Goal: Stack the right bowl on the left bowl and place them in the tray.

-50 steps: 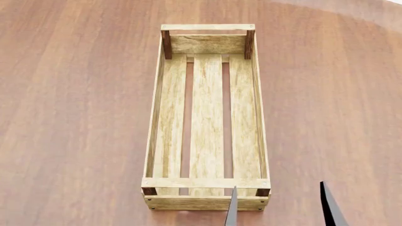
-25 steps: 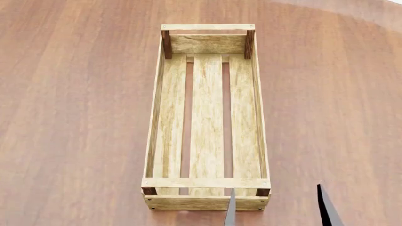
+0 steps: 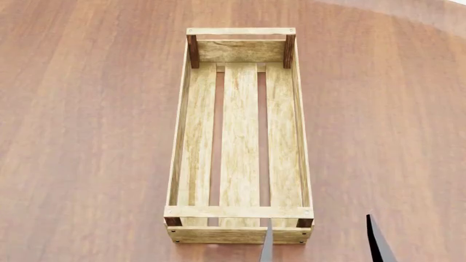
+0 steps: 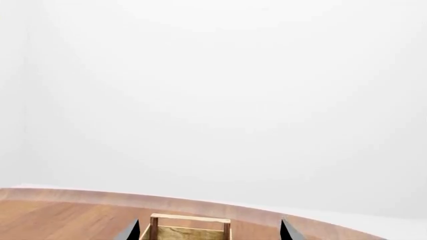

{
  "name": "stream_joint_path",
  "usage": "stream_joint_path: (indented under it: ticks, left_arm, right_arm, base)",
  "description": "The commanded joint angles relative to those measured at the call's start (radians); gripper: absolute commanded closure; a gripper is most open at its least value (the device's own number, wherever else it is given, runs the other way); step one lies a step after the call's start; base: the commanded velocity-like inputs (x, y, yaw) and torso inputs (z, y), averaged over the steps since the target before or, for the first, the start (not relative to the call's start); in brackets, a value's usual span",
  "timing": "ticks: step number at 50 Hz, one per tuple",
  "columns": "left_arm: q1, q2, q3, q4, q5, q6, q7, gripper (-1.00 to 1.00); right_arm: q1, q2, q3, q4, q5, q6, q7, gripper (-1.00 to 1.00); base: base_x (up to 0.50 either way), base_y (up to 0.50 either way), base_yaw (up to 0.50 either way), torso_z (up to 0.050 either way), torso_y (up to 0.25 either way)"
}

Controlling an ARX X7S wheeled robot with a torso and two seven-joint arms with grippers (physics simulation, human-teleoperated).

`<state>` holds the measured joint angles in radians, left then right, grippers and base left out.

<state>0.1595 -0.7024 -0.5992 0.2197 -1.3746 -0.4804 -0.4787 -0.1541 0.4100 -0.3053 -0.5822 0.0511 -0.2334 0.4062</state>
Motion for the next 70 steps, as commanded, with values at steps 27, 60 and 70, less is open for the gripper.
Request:
stream_joint_path:
  ticks: [27, 60, 70]
  left_arm:
    - [-0.037, 0.043, -0.013, -0.085, 0.007, 0.003, -0.039, 1.00]
    - [-0.090, 0.065, 0.006, -0.248, 0.055, 0.028, -0.090, 1.00]
    - [-0.103, 0.069, 0.030, -0.267, 0.069, 0.027, -0.077, 1.00]
  right_arm:
    - [0.004, -0.012, 0.014, 0.007, -0.021, 0.002, -0.011, -1.00]
    - [0.004, -0.008, 0.003, 0.025, -0.021, -0.008, -0.004, -1.00]
    - [0.005, -0.005, 0.004, 0.028, -0.019, -0.010, -0.002, -1.00]
  base:
    - [0.00, 0.00, 0.00, 0.000, 0.000]
    - [0.00, 0.00, 0.00, 0.000, 0.000]
    - [0.00, 0.00, 0.00, 0.000, 0.000]
